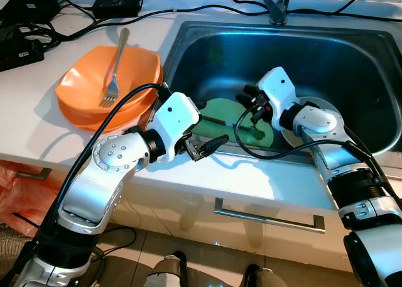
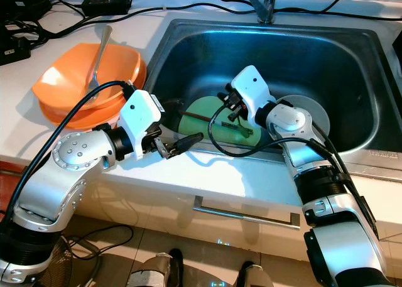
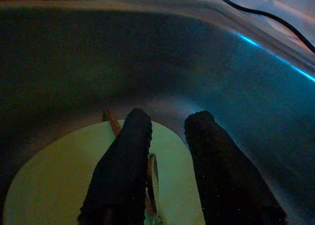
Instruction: Kitchen organization
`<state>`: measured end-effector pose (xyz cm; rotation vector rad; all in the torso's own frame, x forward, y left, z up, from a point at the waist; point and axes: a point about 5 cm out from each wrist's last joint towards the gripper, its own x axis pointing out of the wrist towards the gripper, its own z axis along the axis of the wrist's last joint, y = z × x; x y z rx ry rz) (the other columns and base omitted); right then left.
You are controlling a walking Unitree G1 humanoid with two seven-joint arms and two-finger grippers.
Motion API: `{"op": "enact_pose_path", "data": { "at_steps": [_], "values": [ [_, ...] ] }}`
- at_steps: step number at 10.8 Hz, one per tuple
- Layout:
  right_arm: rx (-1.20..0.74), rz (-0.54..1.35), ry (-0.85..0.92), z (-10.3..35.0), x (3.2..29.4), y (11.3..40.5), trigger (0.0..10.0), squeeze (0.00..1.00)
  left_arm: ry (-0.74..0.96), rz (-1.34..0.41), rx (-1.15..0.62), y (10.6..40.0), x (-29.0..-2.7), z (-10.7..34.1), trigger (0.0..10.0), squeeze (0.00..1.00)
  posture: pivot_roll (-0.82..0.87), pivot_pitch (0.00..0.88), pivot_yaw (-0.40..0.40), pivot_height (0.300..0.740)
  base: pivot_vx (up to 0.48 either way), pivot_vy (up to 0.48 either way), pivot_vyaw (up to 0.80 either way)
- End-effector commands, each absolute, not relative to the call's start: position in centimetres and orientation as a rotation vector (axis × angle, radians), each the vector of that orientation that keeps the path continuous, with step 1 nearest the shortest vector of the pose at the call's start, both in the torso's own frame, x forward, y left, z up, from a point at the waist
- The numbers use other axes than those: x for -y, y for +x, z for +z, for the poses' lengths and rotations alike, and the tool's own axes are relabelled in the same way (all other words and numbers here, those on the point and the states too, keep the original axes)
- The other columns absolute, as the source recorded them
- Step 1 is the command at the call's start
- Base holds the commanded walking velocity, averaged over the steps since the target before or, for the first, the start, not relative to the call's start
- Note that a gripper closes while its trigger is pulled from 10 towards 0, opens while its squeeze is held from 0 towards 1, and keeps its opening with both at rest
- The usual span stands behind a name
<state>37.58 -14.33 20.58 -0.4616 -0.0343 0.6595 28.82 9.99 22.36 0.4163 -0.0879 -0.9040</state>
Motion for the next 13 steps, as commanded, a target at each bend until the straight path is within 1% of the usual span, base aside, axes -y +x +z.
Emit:
{"op": "enact_pose_path", "data": {
  "at_steps": [1,3,4,6,7,8,9,11,13],
  "values": [
    [0.052,0.687,-0.469,21.0,14.0,37.6,10.0,1.0,0.425,-0.894,0.095,28.8,-10.4,22.6,10.0,1.0,0.15,0.209,0.101,0.74,0.0,0.0,0.0],
    [0.108,0.696,-0.414,21.8,13.6,37.1,10.0,1.0,0.458,-0.761,0.143,30.4,-11.4,24.0,10.0,1.0,0.14,0.206,0.102,0.74,0.0,0.0,0.0],
    [0.15,0.787,-0.341,21.8,12.7,36.0,10.0,1.0,0.47,-0.659,0.195,31.6,-12.4,25.3,10.0,1.0,0.13,0.204,0.104,0.74,0.0,0.0,0.0],
    [0.127,0.819,-0.318,20.9,12.3,35.3,10.0,1.0,0.466,-0.566,0.259,32.6,-13.2,26.9,10.0,1.0,0.13,0.199,0.1,0.74,0.0,0.0,0.0],
    [0.127,0.83,-0.26,20.7,12.0,34.7,10.0,1.0,0.478,-0.463,0.273,33.5,-14.3,27.8,10.0,1.0,0.13,0.195,0.1,0.74,0.0,0.0,0.0],
    [0.139,0.853,-0.224,20.9,11.7,34.0,10.0,1.0,0.49,-0.401,0.265,34.1,-15.2,28.0,10.0,1.0,0.13,0.196,0.101,0.74,0.0,0.0,0.0],
    [0.174,0.878,-0.169,21.6,11.4,32.8,10.0,1.0,0.503,-0.331,0.273,34.8,-16.6,28.5,10.0,1.0,0.13,0.197,0.103,0.74,0.0,0.0,0.0],
    [0.204,0.876,-0.111,22.3,11.3,31.6,10.0,1.0,0.523,-0.231,0.281,35.6,-18.3,29.3,10.0,1.0,0.12,0.199,0.106,0.74,0.0,0.0,0.0],
    [0.205,0.884,-0.063,22.7,10.9,30.3,10.0,1.0,0.54,-0.115,0.213,36.6,-20.4,28.9,10.0,1.0,0.12,0.199,0.104,0.74,0.0,0.0,0.0]
  ]
}}
